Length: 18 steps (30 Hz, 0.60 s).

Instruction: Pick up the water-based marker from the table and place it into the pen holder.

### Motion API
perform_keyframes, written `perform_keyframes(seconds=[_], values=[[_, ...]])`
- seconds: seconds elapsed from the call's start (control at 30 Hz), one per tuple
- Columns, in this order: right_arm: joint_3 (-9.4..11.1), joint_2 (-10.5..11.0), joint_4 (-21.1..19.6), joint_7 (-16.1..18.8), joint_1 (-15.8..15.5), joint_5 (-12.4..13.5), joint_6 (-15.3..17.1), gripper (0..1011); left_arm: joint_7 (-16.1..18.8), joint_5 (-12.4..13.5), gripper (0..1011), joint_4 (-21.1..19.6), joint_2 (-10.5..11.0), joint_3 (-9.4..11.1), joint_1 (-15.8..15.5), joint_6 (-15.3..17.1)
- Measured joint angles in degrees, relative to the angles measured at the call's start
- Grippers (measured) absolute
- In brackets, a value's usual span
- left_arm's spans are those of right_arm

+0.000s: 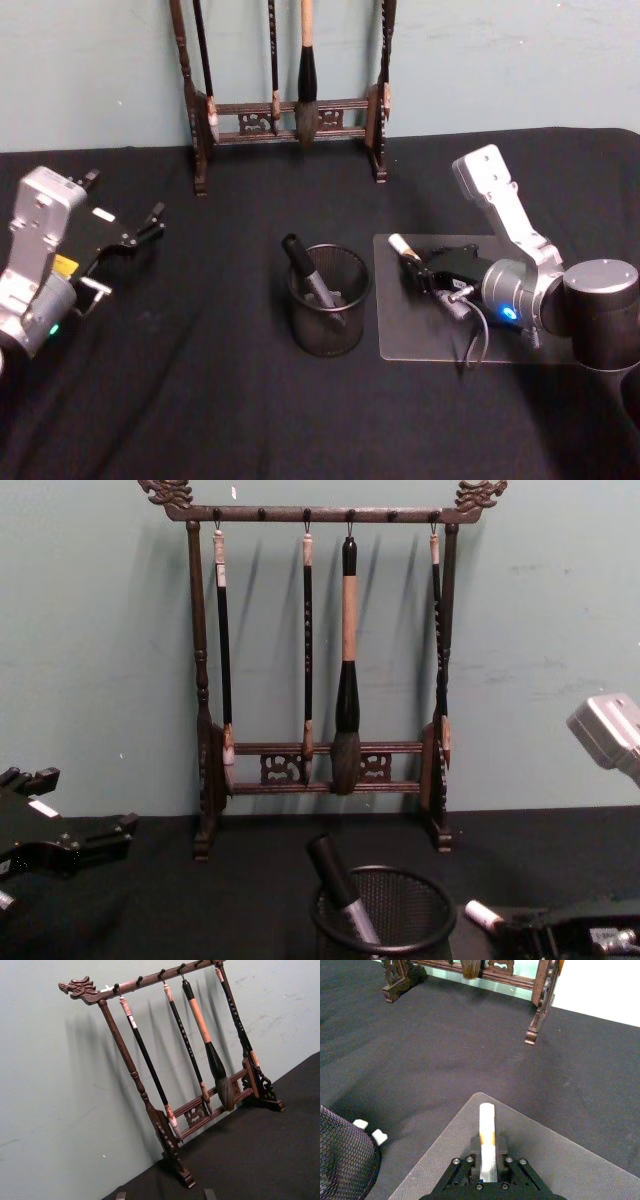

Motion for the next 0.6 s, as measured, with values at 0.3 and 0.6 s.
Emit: perform_keyframes(seconds=[0.3,0.6], values=[[0.0,0.0,0.0,0.0,0.0,0.0,0.0,174,0.0,0.0,1001,0.0,0.0,0.0,0.0,0.0],[0.0,0.0,0.0,0.0,0.0,0.0,0.0,174,0.0,0.0,1001,0.0,0.0,0.0,0.0,0.0]])
